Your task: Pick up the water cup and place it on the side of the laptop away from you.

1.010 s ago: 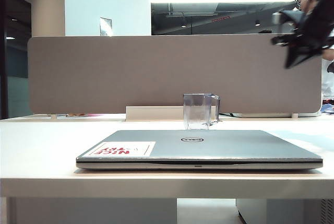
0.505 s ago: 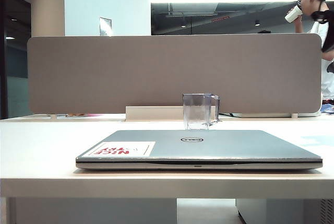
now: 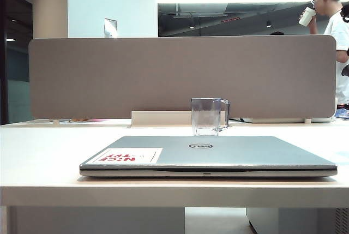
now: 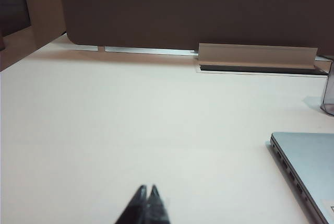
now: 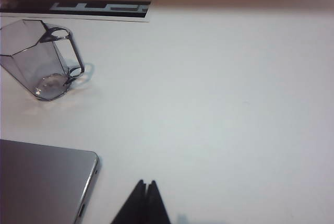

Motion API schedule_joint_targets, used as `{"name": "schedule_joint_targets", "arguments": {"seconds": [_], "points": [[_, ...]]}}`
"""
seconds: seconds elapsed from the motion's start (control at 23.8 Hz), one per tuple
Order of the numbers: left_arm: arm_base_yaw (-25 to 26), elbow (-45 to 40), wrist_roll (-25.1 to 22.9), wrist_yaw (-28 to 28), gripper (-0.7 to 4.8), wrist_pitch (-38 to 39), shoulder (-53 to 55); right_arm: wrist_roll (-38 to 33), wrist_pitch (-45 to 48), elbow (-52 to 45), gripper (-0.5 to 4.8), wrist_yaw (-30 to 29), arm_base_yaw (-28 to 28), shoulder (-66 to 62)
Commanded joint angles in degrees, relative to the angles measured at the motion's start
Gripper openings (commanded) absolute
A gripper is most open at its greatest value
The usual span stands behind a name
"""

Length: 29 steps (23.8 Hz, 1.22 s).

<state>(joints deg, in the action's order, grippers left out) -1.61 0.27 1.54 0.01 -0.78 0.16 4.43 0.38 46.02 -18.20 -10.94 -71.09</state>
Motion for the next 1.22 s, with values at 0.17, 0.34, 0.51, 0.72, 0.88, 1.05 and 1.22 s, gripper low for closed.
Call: {"name": "schedule_joint_targets", "arguments": {"seconds": [0.17,0.34,0.51,0.72,0.88,1.05,1.22], "points": [[-0.1,0.2,0.0,0.2,-0.06,-0.5,0.1,-4.4,4.7,-7.4,-0.02,0.2,0.0,9.1],[-0.1,0.2,0.0,0.2,-0.05,-0.5,0.1,-4.4,4.8,-11.8,-0.02,0.0,0.4,14.5],[-0.1,0.2,0.0,0.2,-0.06,-0.5,0.1,-9.4,4.8,-17.8,-0.02,0.0,1.0,21.1],[-0.1,0.2,0.0,0.2,-0.05,-0.5,0.1,-10.8,4.8,-23.8,-0.02,4.2,5.8,28.5],[-0.1,0.2,0.0,0.2,-0.06,-0.4,0.1,-10.7,8.0,-32.0,-0.02,8.6,11.8,38.6],[-0.1,0.2,0.0,0.2,-0.05,-0.4,0.1,-10.7,8.5,-36.9,-0.02,13.3,12.5,44.5],[-0.1,0.2,0.0,0.2,-0.06,-0.4,0.1,-10.6,8.9,-39.9,-0.02,14.7,11.7,48.9]]}}
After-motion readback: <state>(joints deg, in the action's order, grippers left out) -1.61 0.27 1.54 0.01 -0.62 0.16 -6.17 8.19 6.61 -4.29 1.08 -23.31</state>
